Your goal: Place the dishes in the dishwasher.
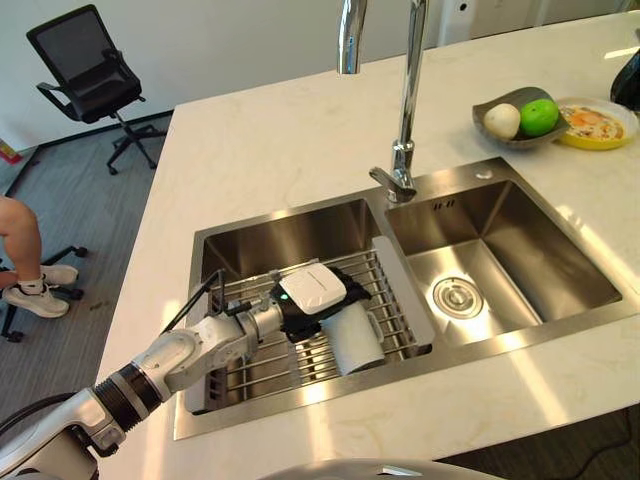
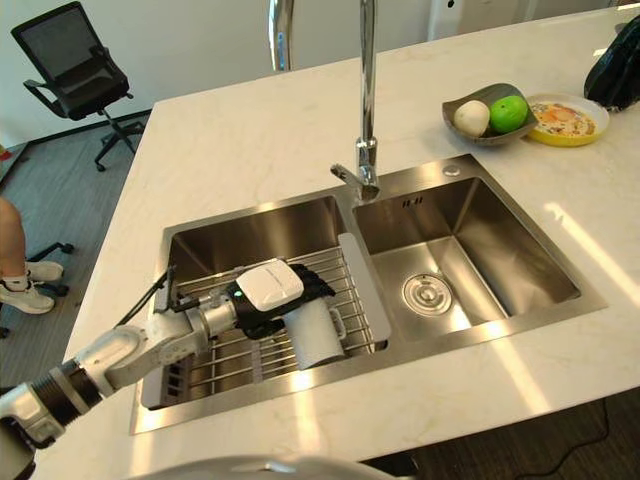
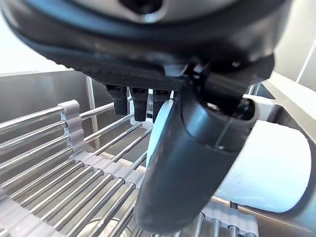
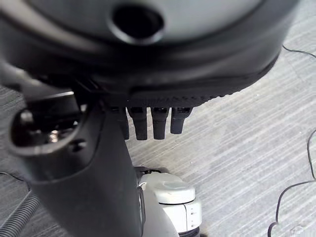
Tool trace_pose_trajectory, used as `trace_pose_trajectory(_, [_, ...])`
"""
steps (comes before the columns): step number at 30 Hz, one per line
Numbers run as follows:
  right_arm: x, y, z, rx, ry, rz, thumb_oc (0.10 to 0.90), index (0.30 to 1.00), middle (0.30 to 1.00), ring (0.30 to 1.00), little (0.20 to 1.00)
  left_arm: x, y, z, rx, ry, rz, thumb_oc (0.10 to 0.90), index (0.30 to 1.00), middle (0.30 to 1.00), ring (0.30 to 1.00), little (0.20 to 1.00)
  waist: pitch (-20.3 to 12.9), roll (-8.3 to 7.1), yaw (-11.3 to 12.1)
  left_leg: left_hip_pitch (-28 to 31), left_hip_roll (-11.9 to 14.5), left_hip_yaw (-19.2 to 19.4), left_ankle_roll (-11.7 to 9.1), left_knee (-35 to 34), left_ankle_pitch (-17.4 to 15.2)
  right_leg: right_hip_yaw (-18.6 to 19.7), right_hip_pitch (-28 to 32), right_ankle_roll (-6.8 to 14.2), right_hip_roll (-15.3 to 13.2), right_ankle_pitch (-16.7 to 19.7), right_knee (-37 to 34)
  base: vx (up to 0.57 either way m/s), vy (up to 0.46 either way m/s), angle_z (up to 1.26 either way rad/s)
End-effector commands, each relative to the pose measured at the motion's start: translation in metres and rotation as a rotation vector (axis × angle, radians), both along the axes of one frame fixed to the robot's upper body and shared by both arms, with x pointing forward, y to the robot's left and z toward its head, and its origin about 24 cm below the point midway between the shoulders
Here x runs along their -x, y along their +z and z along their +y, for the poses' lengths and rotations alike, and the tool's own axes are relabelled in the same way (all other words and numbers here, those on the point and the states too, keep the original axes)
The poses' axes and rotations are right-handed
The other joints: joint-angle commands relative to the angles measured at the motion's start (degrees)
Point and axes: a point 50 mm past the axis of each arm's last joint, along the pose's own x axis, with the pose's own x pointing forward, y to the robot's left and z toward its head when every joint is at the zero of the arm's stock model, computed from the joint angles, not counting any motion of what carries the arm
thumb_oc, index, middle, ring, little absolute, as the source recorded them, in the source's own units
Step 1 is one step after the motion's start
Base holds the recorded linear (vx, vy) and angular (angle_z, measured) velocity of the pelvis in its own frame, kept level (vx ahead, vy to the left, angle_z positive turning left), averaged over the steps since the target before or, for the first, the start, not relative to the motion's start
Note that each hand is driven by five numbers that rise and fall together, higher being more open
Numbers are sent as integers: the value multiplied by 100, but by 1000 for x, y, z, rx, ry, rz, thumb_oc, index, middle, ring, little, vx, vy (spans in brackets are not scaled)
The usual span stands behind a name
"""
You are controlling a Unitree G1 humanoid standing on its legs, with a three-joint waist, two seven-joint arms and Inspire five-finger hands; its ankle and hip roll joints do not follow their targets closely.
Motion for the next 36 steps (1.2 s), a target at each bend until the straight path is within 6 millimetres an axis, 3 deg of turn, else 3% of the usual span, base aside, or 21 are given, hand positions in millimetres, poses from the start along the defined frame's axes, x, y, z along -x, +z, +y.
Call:
trace_pose_trajectory(1, [-2,-2,7,-11,-56,-6,800,900,900,900,900,-21,39,-5,70,-53,-212,800,900,900,900,900,91,-284,-59,-30,77,180,-179,22,-106,-223,328,597,-292,-591,98,0,0,0])
trace_pose_trajectory(14, [0,-3,10,-23,-61,-4,800,900,900,900,900,-18,42,-10,105,-78,-195,800,900,900,900,900,77,-355,-63,-10,61,193,-167,22,-139,-237,336,603,-299,-572,98,0,0,0])
trace_pose_trajectory(21, [4,-4,11,-26,-47,2,800,900,900,900,900,-23,69,-21,227,-95,-262,800,900,900,900,900,68,-435,-96,3,69,196,-154,22,-163,-211,309,619,-294,-536,98,-2,21,0])
trace_pose_trajectory(22, [5,-3,9,-24,-43,4,800,900,900,900,900,-23,72,-25,233,-113,-260,546,519,519,519,519,50,-478,-109,7,77,195,-149,22,-166,-196,309,619,-289,-523,98,0,0,0])
trace_pose_trajectory(23, [5,-3,9,-24,-44,4,800,900,900,900,900,-23,73,-26,232,-114,-259,493,439,439,439,439,50,-480,-101,5,77,194,-149,22,-165,-196,307,619,-289,-522,98,-17,39,-2])
trace_pose_trajectory(24, [3,-2,7,-25,-36,0,800,900,900,900,900,-23,72,-29,210,-140,-239,400,300,300,300,300,28,-518,-114,2,81,196,-144,22,-169,-189,302,621,-277,-513,98,0,0,0])
trace_pose_trajectory(36, [4,-4,12,-59,-21,4,800,900,900,900,900,-21,59,-20,135,-124,-110,400,300,300,300,300,-35,-663,-69,34,71,225,-121,22,-209,-168,300,633,-295,-475,98,2,10,-4])
